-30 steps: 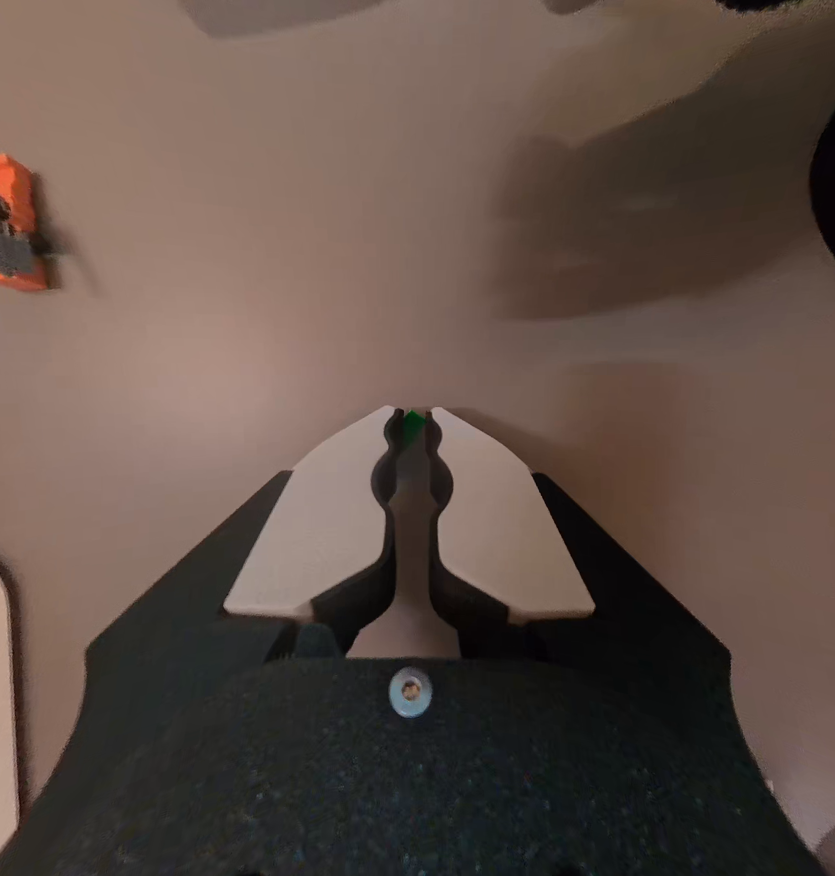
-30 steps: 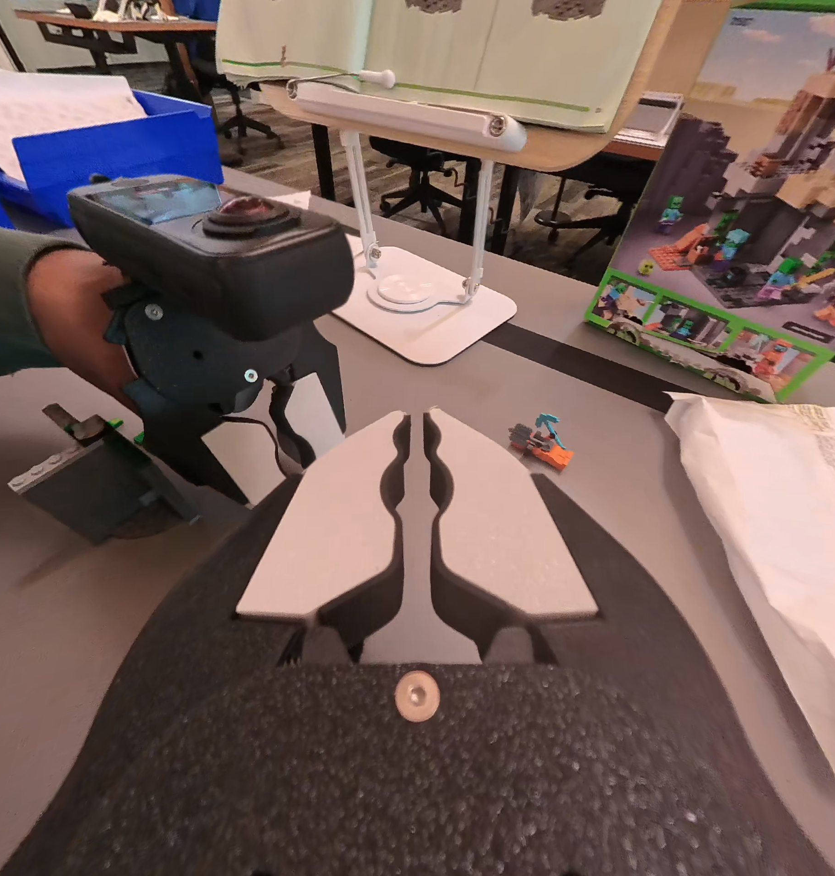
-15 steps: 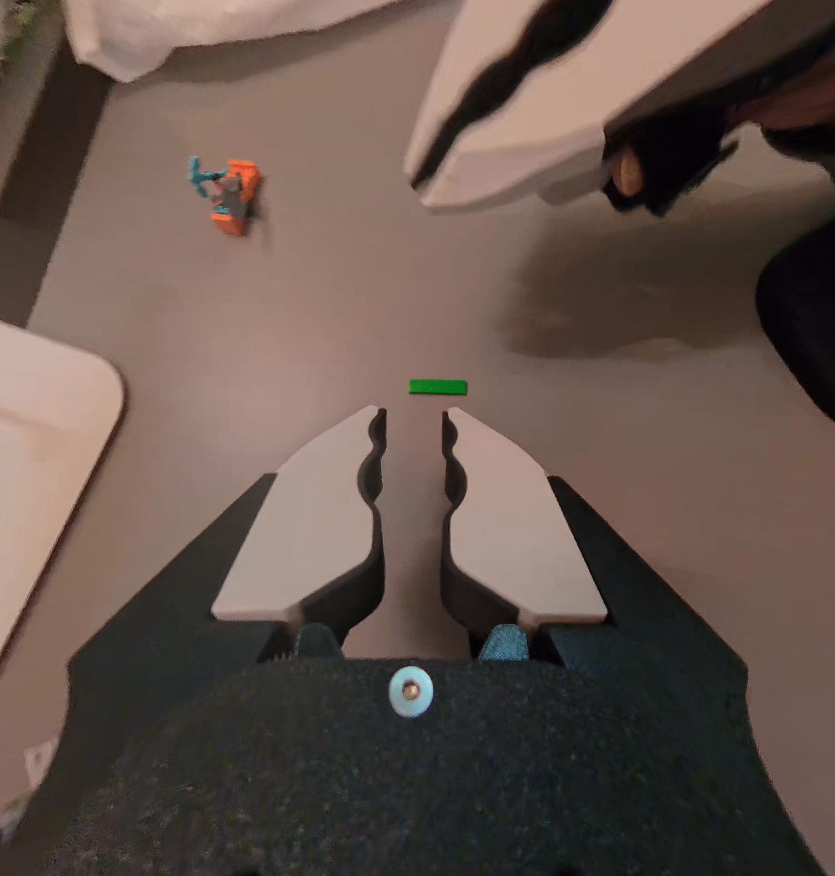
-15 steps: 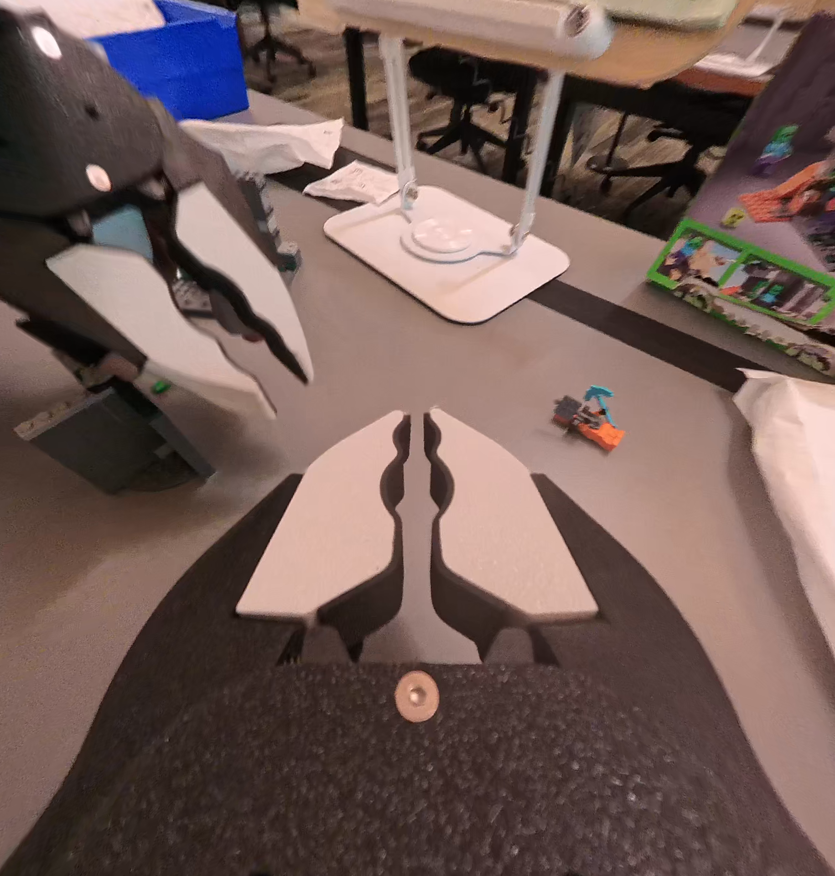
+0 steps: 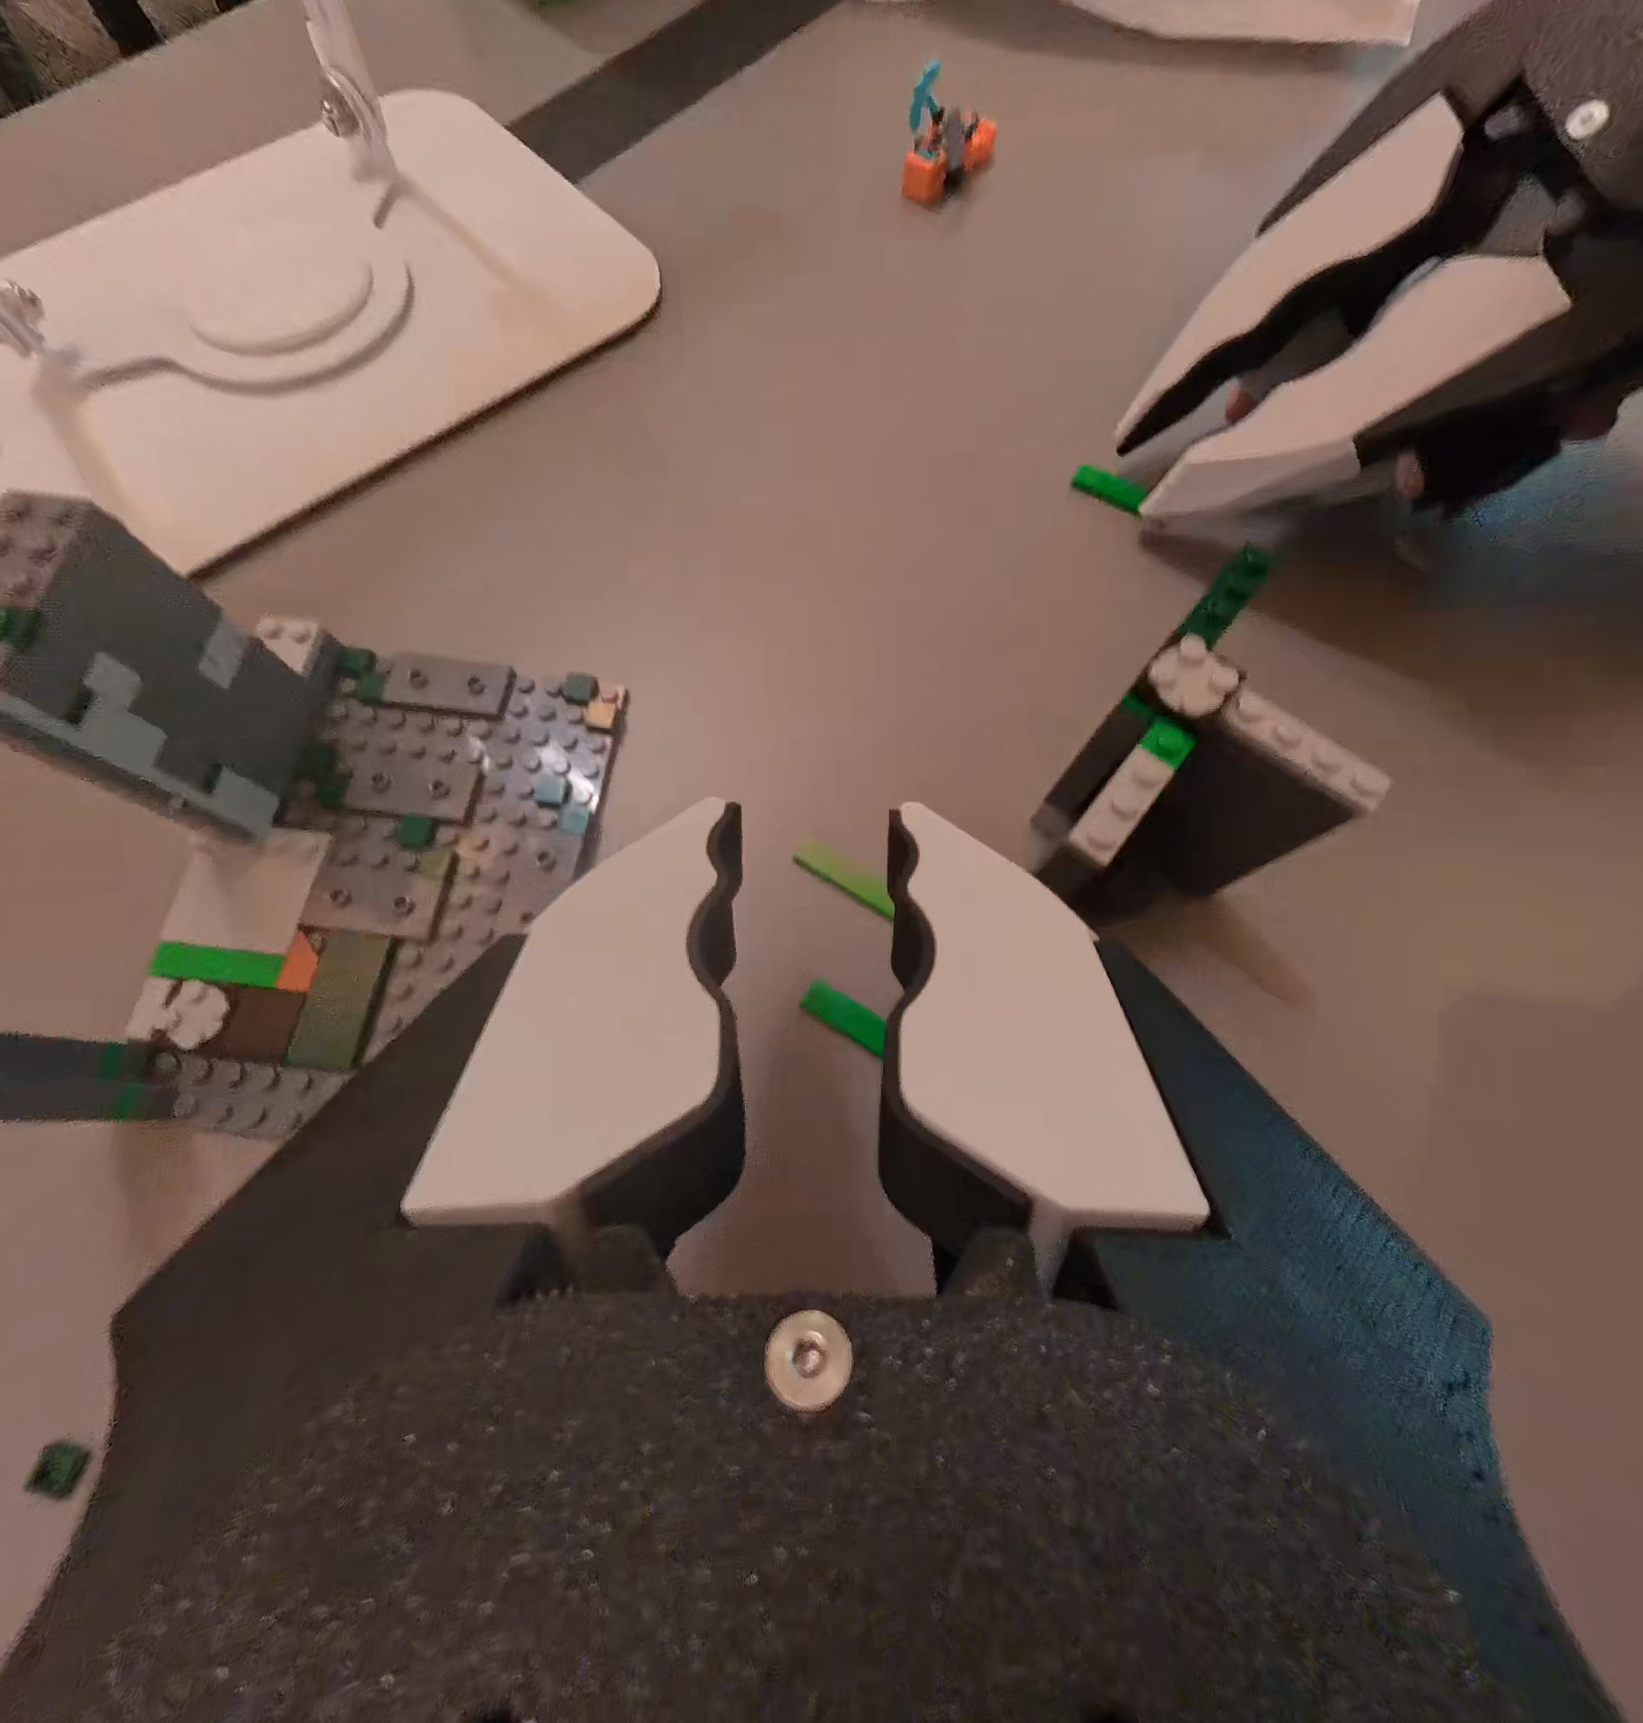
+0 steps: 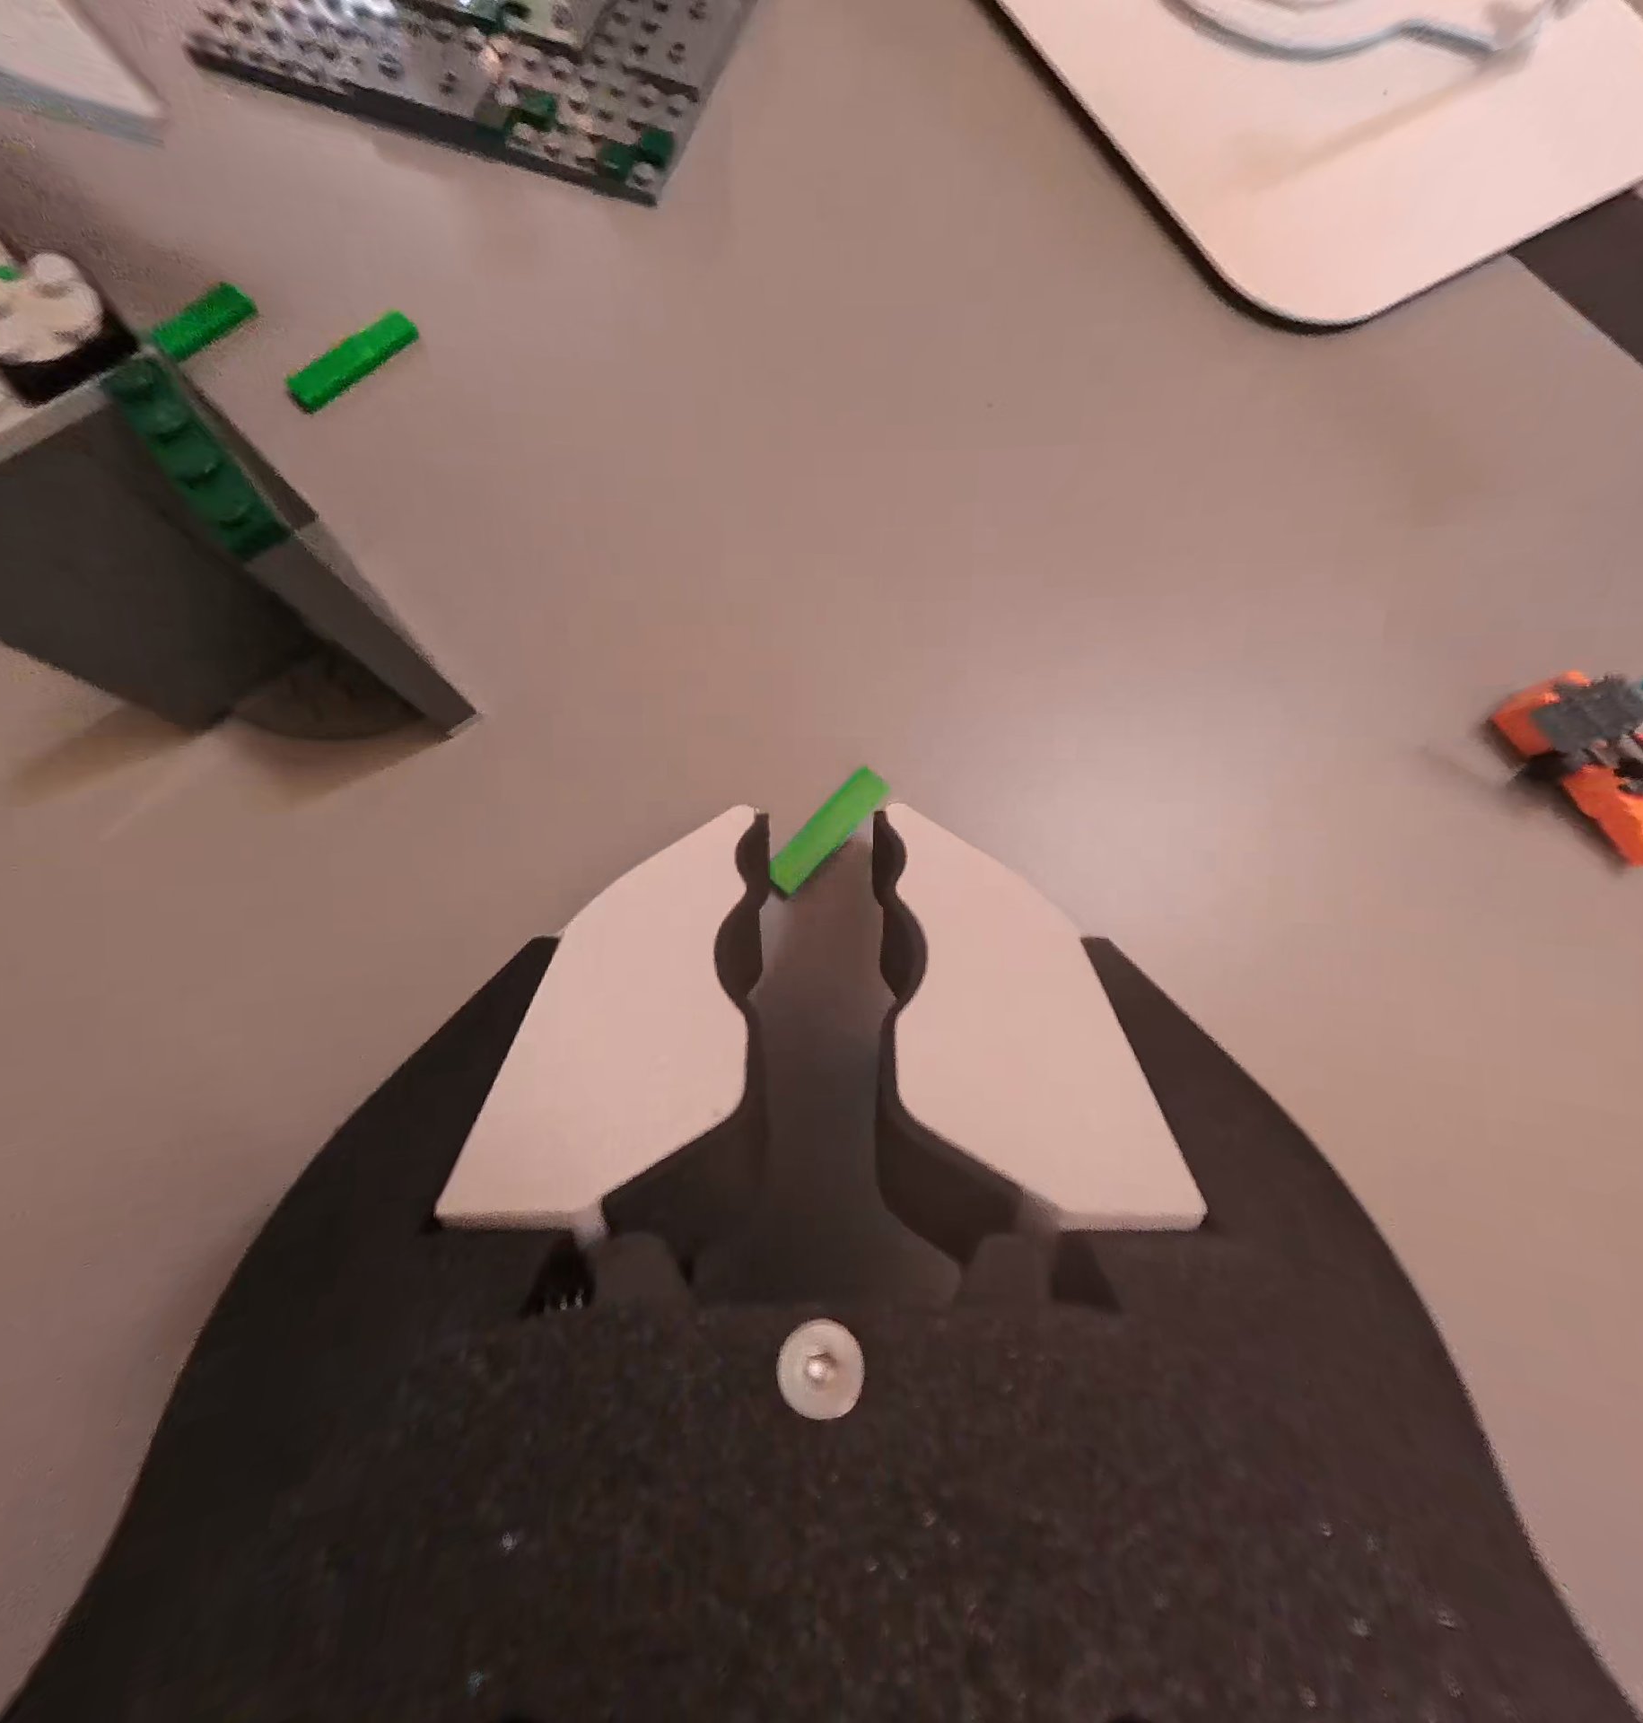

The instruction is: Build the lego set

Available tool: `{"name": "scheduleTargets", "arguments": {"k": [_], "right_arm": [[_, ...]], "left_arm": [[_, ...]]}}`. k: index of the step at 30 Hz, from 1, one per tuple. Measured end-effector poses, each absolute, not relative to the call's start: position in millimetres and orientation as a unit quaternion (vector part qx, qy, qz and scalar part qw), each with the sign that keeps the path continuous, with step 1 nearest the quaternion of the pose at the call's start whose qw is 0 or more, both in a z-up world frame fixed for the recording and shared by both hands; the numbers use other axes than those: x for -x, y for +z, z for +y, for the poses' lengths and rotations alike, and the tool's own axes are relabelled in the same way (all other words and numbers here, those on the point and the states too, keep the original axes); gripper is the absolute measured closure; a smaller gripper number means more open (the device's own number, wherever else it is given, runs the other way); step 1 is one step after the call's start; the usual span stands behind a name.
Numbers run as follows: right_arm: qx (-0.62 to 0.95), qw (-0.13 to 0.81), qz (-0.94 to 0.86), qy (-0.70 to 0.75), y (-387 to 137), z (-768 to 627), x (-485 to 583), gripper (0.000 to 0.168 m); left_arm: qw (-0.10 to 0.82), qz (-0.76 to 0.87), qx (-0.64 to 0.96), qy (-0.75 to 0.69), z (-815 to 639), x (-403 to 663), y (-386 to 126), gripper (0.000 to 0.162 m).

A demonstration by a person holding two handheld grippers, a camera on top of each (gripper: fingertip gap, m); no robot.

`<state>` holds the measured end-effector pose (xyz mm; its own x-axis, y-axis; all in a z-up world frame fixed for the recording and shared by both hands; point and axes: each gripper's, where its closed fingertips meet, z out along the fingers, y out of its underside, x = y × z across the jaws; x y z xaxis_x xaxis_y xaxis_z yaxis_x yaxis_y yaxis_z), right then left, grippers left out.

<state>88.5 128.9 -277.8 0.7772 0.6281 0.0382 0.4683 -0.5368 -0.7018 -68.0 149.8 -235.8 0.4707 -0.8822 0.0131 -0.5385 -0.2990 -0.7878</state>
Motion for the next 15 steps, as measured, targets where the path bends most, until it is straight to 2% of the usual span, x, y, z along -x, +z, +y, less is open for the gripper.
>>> {"name": "scheduleTargets", "arguments": {"k": [7,15], "right_arm": [[0.903,0.318,-0.281,0.07,-285,129,-87,0.161],[0.921,0.307,-0.233,0.06,-282,81,-88,0.161]], "left_arm": [[0.336,0.516,0.751,-0.236,129,79,-256,0.123],[0.289,0.56,0.748,-0.208,122,87,-281,0.12]]}}
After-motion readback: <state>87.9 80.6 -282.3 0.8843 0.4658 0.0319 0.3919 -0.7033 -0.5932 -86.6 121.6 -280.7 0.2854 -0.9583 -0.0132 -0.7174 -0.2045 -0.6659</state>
